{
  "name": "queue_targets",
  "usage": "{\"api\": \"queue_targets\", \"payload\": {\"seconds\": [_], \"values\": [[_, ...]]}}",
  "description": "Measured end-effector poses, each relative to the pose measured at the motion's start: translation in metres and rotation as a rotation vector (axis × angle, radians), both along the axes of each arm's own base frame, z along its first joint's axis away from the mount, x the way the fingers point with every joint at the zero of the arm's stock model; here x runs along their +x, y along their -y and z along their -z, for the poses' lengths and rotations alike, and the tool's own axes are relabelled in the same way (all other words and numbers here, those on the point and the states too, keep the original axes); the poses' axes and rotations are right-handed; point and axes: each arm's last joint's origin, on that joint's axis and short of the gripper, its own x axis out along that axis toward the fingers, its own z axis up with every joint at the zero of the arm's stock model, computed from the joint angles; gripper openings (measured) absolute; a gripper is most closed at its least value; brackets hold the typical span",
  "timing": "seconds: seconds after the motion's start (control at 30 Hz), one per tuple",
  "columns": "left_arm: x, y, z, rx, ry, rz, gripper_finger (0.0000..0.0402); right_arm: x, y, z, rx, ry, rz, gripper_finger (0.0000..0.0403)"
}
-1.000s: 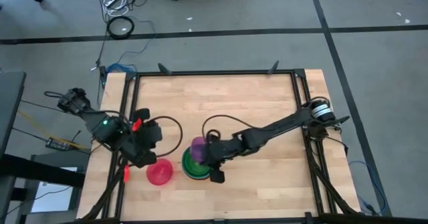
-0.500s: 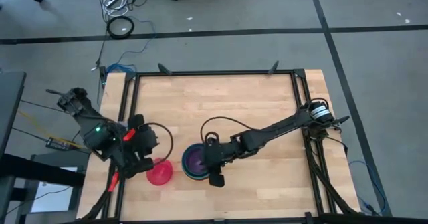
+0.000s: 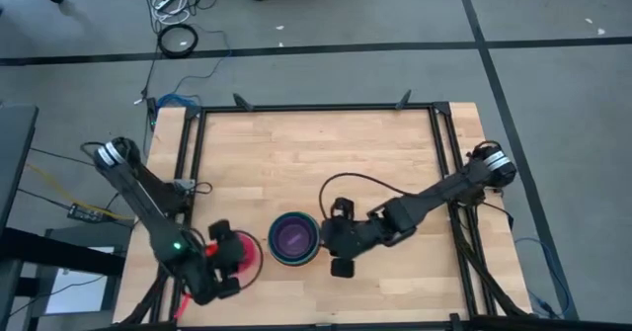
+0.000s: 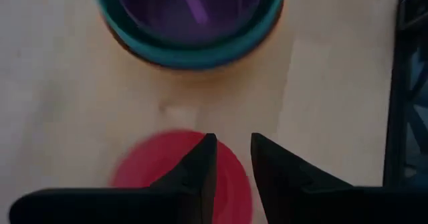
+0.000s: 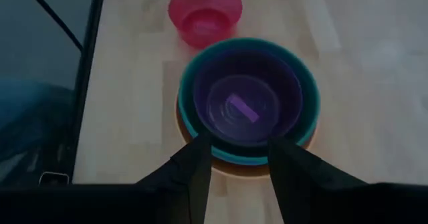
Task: Nest bowls inside each other
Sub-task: Stack the red bowl on top of the violet bowl
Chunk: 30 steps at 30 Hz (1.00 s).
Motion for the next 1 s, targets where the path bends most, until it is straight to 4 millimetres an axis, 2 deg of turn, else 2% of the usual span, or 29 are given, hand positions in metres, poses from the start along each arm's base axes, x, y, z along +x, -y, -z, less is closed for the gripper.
{"api": "queue_targets", "payload": {"seconds": [0.17, 0.33, 0.6, 1.0], "values": [[0.008, 0.016, 0.028, -0.081, -0.107, -0.019, 0.0102, -0.013, -0.013, -0.006, -0.028, 0.023, 0.016, 0.0133], [0.009, 0.024, 0.047, -0.13, -0.248, -0.046, 0.0102, -0.016, -0.02, -0.003, -0.038, 0.014, 0.011, 0.0134], [0.008, 0.022, 0.053, -0.098, -0.295, -0.091, 0.0102, -0.016, -0.02, -0.003, -0.031, 0.012, 0.022, 0.0133], [0.008, 0.024, 0.053, -0.143, -0.317, -0.101, 0.0102, -0.014, -0.016, -0.002, -0.036, 0.012, 0.037, 0.0133]]}}
